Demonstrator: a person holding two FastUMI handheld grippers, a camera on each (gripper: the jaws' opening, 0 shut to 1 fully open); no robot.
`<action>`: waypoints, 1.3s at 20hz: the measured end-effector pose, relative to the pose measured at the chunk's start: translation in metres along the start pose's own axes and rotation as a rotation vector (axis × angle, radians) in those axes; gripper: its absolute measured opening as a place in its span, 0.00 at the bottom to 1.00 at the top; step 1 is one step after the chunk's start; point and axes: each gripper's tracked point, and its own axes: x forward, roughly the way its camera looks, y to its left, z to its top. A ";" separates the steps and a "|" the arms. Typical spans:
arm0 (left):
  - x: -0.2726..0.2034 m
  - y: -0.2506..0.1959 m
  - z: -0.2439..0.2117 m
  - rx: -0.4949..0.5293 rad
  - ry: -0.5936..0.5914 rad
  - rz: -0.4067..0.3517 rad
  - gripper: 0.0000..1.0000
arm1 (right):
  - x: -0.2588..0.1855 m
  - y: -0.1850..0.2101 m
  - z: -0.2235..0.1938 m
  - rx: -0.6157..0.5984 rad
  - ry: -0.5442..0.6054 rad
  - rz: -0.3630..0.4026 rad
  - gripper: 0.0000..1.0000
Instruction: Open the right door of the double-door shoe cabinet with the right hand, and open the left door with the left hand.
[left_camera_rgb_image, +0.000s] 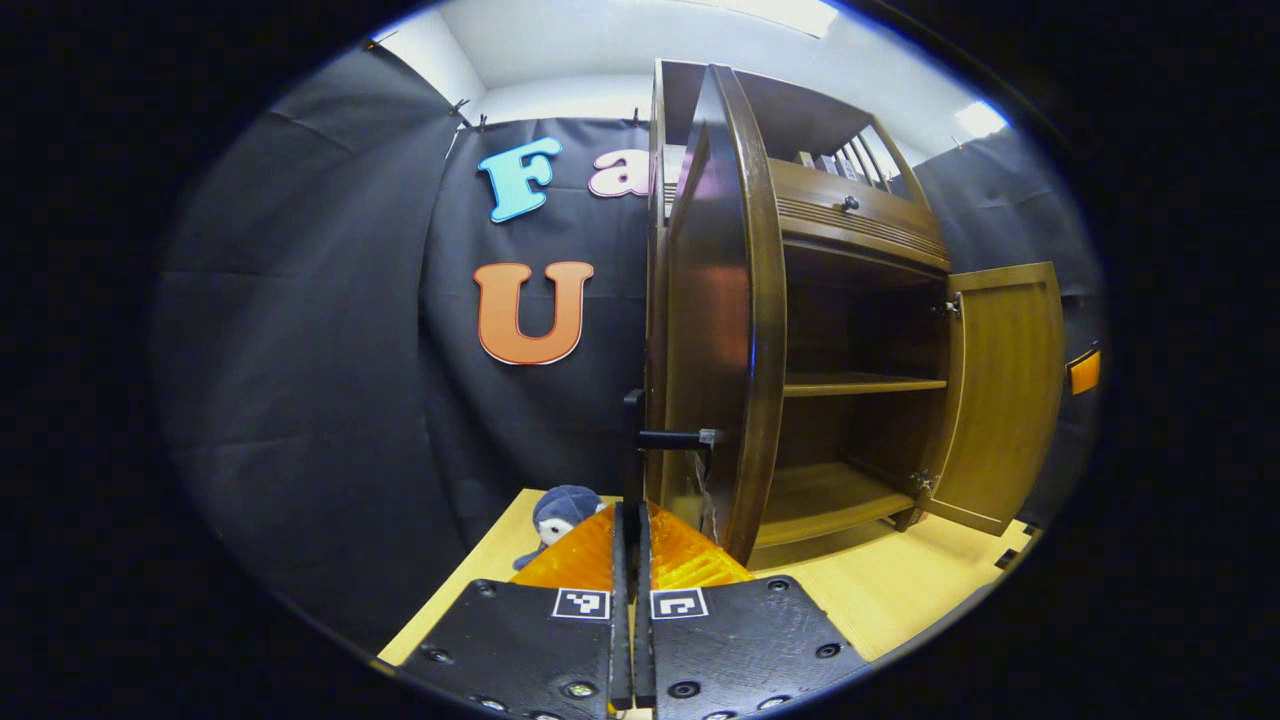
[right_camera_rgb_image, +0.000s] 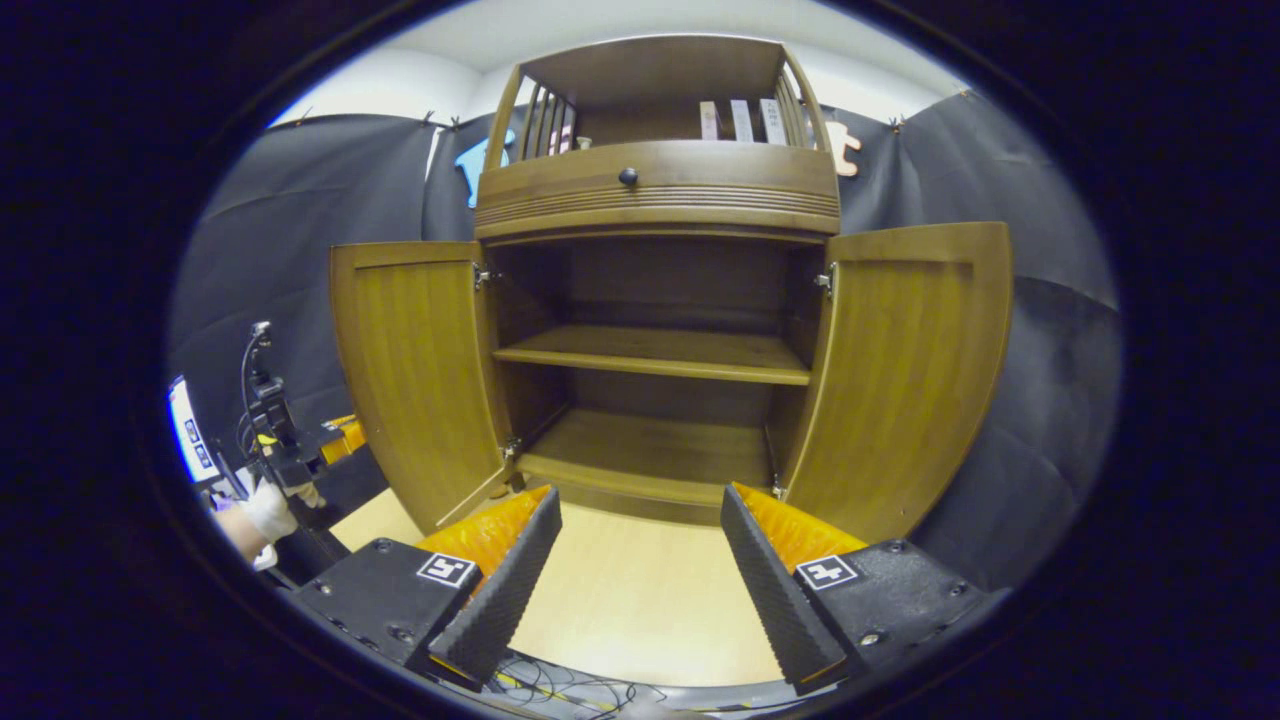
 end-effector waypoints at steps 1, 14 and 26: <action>0.001 0.006 -0.001 0.009 0.006 -0.019 0.01 | 0.000 0.000 0.000 -0.002 0.002 0.004 1.00; -0.010 0.024 -0.004 0.055 0.103 -0.170 0.04 | 0.009 0.014 0.003 -0.018 0.017 0.062 1.00; -0.078 0.017 0.073 0.156 0.063 0.078 0.95 | 0.022 -0.001 0.009 -0.023 -0.027 0.035 1.00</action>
